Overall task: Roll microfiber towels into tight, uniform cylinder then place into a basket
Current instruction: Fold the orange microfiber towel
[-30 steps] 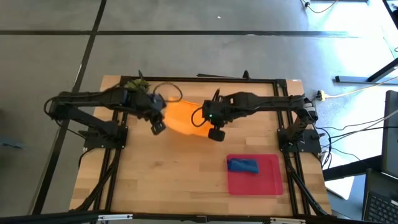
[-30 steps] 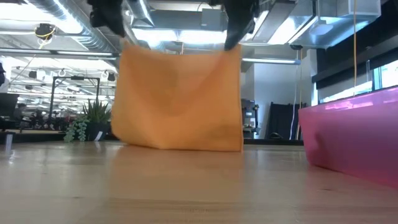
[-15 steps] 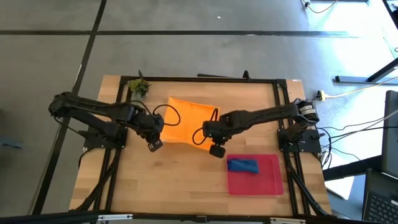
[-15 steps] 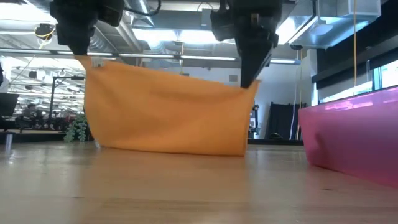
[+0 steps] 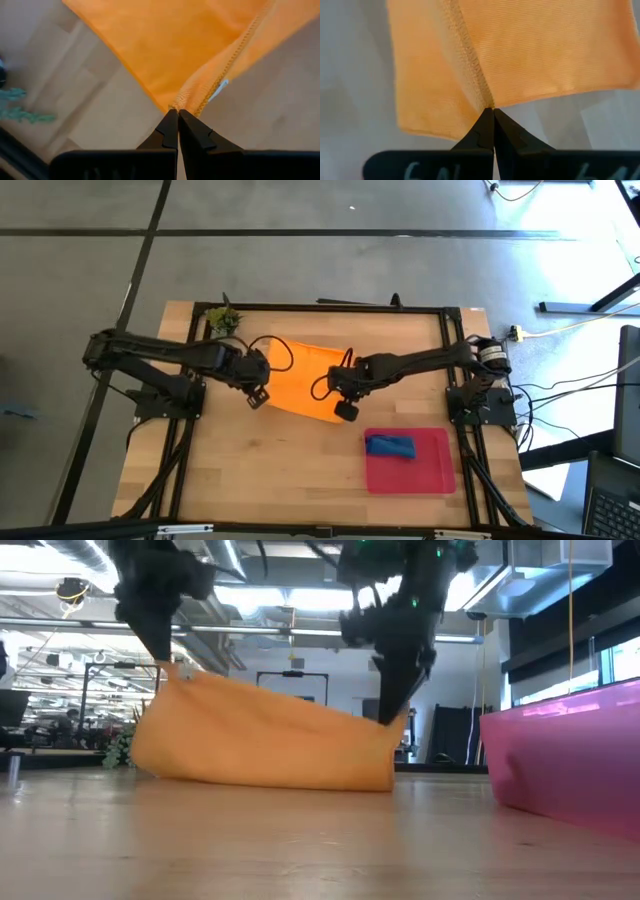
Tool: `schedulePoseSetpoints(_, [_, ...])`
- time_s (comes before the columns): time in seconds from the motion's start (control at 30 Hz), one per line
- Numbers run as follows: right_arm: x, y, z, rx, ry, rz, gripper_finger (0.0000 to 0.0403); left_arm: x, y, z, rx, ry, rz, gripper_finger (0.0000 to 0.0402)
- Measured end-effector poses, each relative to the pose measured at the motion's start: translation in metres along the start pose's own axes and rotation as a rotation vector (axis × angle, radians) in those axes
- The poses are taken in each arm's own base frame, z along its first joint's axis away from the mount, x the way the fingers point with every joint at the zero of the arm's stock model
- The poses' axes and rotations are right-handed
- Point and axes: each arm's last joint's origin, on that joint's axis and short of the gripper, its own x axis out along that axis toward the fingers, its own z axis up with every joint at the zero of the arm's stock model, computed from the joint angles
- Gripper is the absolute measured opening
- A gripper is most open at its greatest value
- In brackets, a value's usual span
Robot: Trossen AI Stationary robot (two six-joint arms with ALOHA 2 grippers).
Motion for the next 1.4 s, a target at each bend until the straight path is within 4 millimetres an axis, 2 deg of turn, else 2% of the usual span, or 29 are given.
schedulePoseSetpoints(0.1, [0.010,-0.007,-0.004,-0.010,0.001,-0.017,0.0000,0.012,0.001,0.007,-0.001,0.019,0.052,0.0000])
schedulePoseSetpoints(0.27, [0.017,-0.020,-0.005,0.007,-0.037,-0.158,0.0000,0.032,0.005,0.019,0.012,0.071,0.111,0.0000])
schedulePoseSetpoints(0.73, [0.021,-0.059,0.013,-0.039,-0.108,-0.245,0.0000,0.073,0.022,0.057,-0.033,-0.027,0.254,0.0000])
schedulePoseSetpoints(0.9, [0.022,-0.070,0.019,-0.078,-0.135,-0.265,0.0000,0.081,0.031,0.065,-0.070,-0.041,0.279,0.0000])
schedulePoseSetpoints(1.2, [0.026,-0.091,0.023,-0.030,-0.134,-0.289,0.0000,0.084,0.054,0.078,-0.164,-0.101,0.338,0.0000])
schedulePoseSetpoints(1.4, [0.026,-0.094,0.023,-0.026,-0.127,-0.256,0.0004,0.087,0.061,0.087,-0.187,-0.145,0.329,0.0000])
